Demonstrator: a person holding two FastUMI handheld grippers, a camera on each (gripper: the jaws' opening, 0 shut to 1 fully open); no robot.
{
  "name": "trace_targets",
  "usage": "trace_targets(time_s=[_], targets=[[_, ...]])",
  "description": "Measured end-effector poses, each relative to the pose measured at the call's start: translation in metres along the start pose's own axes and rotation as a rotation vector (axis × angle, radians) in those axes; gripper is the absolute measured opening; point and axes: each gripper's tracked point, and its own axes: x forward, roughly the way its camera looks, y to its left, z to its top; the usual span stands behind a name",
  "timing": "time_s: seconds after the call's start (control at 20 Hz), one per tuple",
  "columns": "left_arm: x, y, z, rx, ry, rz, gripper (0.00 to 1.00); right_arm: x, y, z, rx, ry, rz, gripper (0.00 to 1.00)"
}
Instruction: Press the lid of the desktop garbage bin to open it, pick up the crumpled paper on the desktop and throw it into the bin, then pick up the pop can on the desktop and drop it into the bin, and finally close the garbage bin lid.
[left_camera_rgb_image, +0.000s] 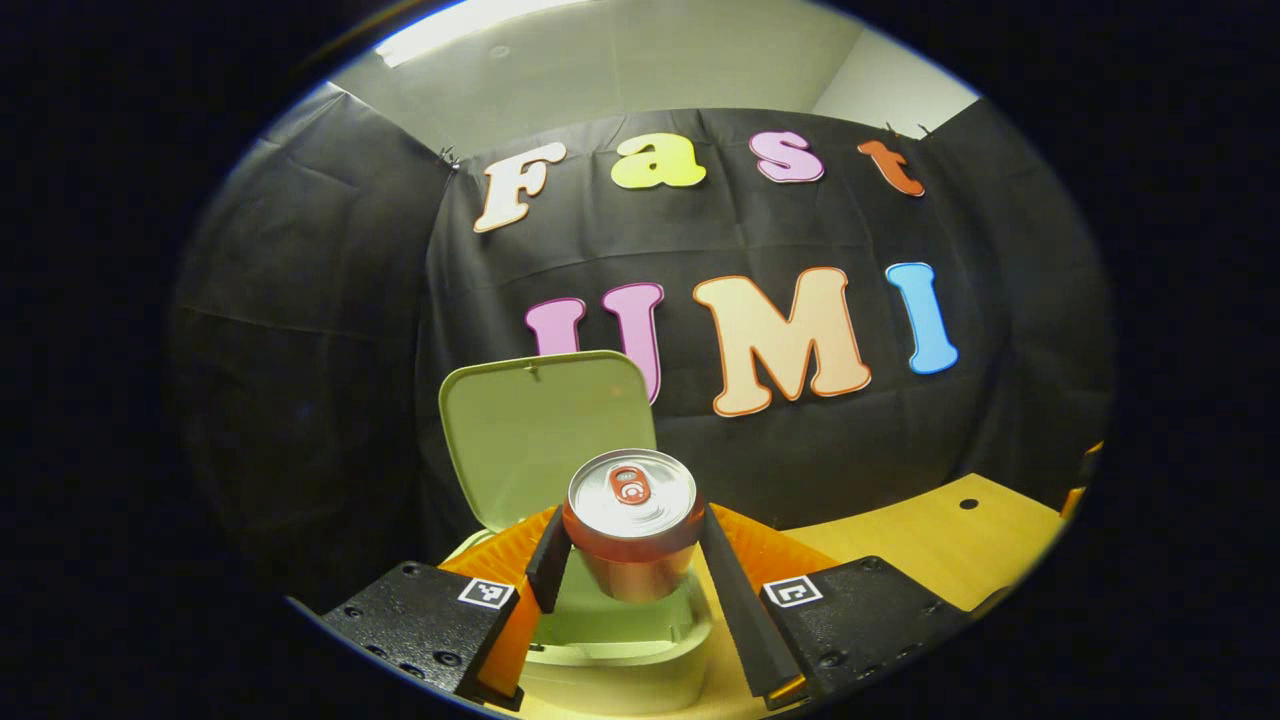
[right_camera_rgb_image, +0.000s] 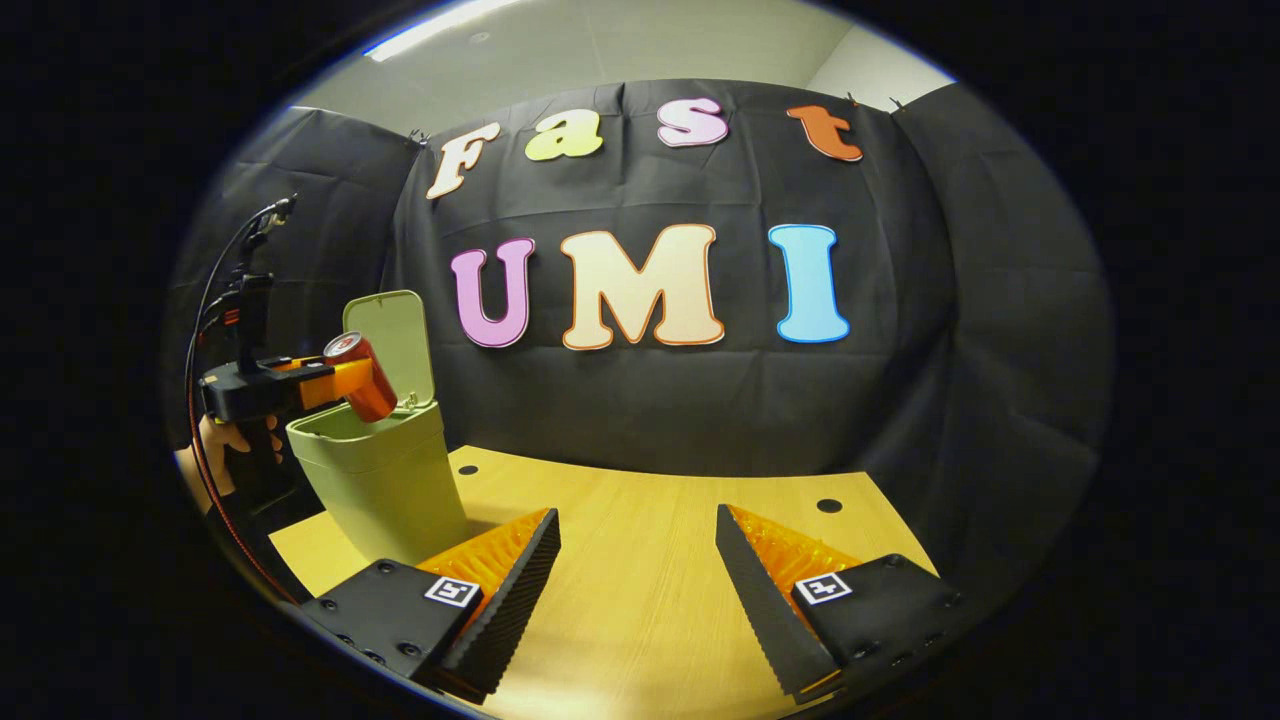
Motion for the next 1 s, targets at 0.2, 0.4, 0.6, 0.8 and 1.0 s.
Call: trace_targets(time_s=[0.2,0.4,0.6,0.8,1.0], targets=[[0.006,0.023,-0.013,0.001,0.026,0.034,0.75,0.007,0.011,-0.002,-0.002,0.008,0.000,0.98],[0.011,0.043,-0.001,0.013,-0.013,0.062,0.84,0.015,0.022,0.001,-0.008,0.003,-0.016,0.99],[0.020,0.052,0.021,-0.008,-0.048,0.025,0.94,0.021,0.038,0.002,0.002,-0.003,-0.037,0.98],[0.033,0.068,0.046,-0.019,-0.078,0.011,0.93,0.023,0.055,0.002,-0.005,-0.011,-0.057,0.98],[0.048,0.076,0.070,-0.015,-0.094,-0.024,0.93,0.026,0.064,-0.001,0.011,-0.012,-0.091,0.98]])
